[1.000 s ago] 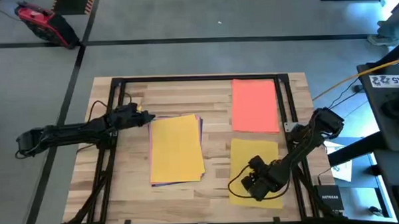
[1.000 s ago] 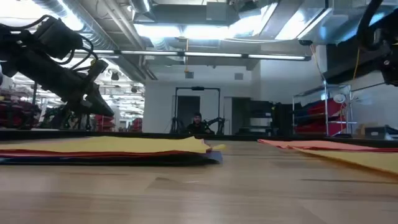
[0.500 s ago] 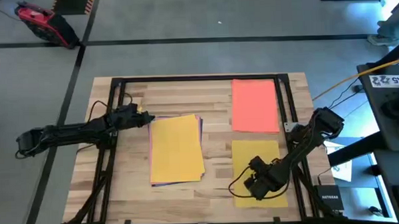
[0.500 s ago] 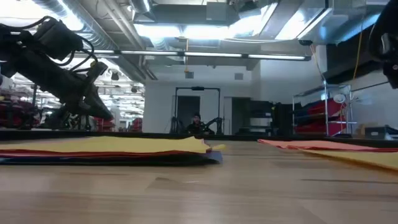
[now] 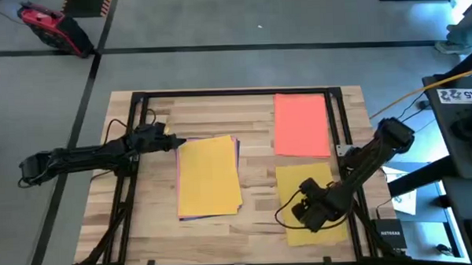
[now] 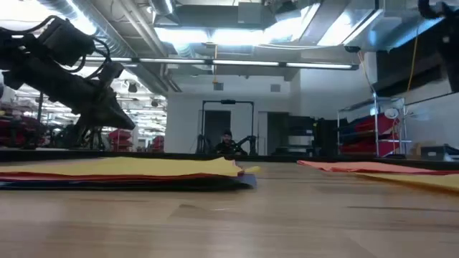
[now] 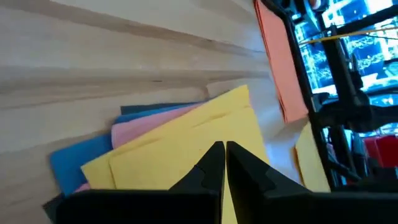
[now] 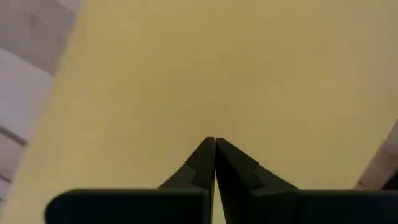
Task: Organize paper
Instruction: Put all of the yellow paper at the bottom right of the table
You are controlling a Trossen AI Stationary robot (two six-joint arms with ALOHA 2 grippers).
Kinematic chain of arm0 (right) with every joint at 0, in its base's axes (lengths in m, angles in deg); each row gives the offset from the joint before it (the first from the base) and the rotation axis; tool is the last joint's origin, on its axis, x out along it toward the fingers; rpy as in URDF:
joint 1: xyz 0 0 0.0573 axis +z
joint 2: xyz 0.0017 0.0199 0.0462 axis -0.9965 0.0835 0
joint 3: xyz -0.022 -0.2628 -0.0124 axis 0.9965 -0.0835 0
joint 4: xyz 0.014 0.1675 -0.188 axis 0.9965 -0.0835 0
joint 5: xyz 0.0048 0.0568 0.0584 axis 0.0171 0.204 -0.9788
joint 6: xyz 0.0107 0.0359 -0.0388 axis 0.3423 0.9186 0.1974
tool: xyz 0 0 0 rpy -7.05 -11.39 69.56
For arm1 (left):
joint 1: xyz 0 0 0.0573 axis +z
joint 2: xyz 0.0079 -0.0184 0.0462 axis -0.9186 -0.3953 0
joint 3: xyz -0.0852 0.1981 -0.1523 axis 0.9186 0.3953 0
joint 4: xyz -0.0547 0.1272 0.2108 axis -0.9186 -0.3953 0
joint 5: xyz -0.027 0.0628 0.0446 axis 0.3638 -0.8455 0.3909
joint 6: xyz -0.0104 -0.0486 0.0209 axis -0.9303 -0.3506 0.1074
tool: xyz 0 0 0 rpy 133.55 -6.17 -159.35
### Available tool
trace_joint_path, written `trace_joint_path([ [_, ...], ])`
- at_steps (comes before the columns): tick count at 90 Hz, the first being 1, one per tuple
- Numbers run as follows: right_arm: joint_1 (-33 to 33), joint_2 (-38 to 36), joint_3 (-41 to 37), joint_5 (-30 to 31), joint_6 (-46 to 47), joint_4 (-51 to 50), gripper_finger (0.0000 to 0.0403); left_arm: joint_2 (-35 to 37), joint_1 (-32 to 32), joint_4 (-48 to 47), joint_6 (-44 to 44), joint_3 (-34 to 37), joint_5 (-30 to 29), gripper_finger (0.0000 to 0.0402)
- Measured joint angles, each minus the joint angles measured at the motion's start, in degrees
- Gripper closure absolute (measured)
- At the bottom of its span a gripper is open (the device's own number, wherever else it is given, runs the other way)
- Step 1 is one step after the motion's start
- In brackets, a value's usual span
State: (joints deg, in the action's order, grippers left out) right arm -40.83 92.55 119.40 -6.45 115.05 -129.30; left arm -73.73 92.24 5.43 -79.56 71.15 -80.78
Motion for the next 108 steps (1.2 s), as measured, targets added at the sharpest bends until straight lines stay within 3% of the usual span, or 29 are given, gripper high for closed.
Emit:
trace_joint_path([
  [18,-6.5,-2.0,0.0,9.9,-5.3,10.5,0.0403,0.0,0.0,-0.1,2.2,0.0,1.3,0.0402],
  [45,-23.5,-0.6,-1.6,10.6,-24.1,17.8,0.0403,0.0,0.1,-1.1,5.2,0.0,1.3,0.0402],
  [70,-36.6,-0.2,-11.2,-1.1,-35.7,35.6,0.0403,0.0,0.1,-1.1,6.7,0.0,1.0,0.0402],
  [108,-38.4,1.5,-14.0,-3.8,-34.1,41.4,0.0403,0.0,0.1,-2.4,6.7,0.0,0.9,0.0402],
])
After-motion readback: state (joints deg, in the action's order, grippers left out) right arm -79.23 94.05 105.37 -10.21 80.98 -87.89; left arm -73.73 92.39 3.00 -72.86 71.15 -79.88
